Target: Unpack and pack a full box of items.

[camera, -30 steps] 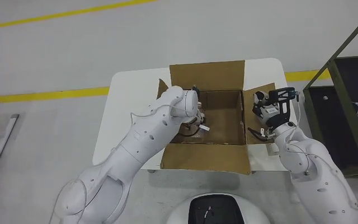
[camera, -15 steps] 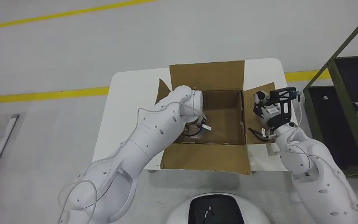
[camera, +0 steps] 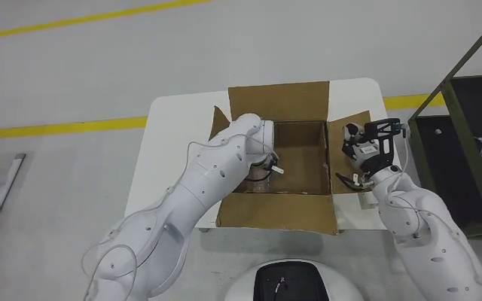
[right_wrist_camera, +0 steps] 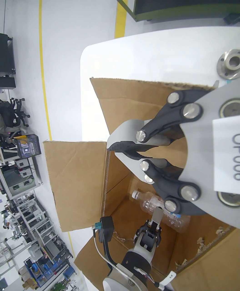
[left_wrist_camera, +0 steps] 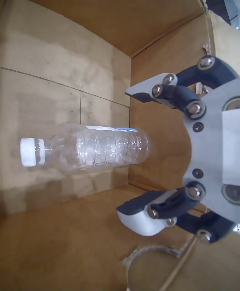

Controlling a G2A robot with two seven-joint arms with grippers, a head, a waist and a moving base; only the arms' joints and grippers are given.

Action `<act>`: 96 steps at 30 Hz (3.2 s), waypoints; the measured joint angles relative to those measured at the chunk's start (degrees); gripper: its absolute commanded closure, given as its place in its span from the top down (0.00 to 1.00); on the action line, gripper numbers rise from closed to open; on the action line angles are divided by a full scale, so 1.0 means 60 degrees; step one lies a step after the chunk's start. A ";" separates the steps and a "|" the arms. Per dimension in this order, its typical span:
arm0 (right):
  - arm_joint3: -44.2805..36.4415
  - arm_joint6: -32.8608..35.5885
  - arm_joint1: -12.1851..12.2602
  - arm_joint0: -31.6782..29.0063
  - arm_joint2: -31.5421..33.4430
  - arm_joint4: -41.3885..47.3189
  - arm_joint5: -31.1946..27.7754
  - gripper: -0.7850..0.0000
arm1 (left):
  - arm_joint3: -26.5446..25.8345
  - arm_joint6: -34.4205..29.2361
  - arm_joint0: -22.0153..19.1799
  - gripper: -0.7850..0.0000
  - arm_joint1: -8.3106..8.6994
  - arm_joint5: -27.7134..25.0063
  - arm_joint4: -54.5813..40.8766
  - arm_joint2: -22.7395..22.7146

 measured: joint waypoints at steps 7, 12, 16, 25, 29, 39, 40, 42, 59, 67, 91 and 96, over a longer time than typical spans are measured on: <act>-0.0194 -0.0074 0.0009 -0.0016 0.0111 0.0504 -0.0227 0.00 | -0.1734 0.0624 -0.0251 1.00 0.0391 -0.0093 0.0513 -0.0591; -0.0129 -0.0043 0.0037 -0.0031 0.0315 0.0819 -0.0404 0.00 | -0.2991 0.0319 -0.0188 1.00 0.1026 0.0356 0.1566 -0.0932; 0.0025 -0.0002 0.0051 0.0004 0.0340 0.0778 -0.0353 0.00 | -0.3796 0.0599 0.0072 1.00 0.1717 0.0600 0.1853 -0.1600; 0.0285 0.0047 0.0057 0.0229 0.0161 0.0728 -0.0305 0.00 | -0.5835 0.1263 0.1539 0.25 0.3354 0.1265 0.3032 -0.3093; 0.0339 0.0053 0.0060 0.0314 0.0088 0.0671 -0.0289 0.00 | -0.6576 0.1083 0.2210 0.00 0.3954 0.1086 0.3549 -0.3707; 0.0521 0.0094 0.0063 0.0507 -0.0096 0.0619 -0.0273 0.00 | -0.8132 0.0958 0.3562 0.00 0.4824 0.0961 0.4576 -0.5011; 0.0541 0.0094 0.0064 0.0528 -0.0112 0.0618 -0.0269 0.00 | -0.8504 0.1030 0.3662 0.00 0.4861 0.1032 0.4609 -0.5163; 0.0574 0.0098 0.0065 0.0558 -0.0134 0.0620 -0.0271 0.00 | -0.9126 0.1061 0.3789 0.00 0.4914 0.1061 0.4670 -0.5357; 0.0752 0.0182 0.0068 0.0895 -0.0551 0.0623 -0.0666 0.00 | -1.0693 0.0892 0.4343 0.00 0.5027 0.0891 0.5565 -0.5985; 0.0802 0.0181 0.0061 0.1007 -0.0738 0.0617 -0.0684 0.00 | -1.0695 0.0981 0.4403 0.00 0.5030 0.0822 0.5640 -0.5996; -0.0371 0.1402 0.0394 0.0221 0.1987 0.0734 0.0481 0.00 | -1.2244 0.2208 0.8411 1.00 0.5708 -0.0914 0.7657 -0.9712; -0.0671 0.3805 0.0562 0.0024 0.2475 -0.0414 0.1078 0.00 | -1.2243 0.2210 0.8405 1.00 0.5707 -0.0917 0.7660 -0.9705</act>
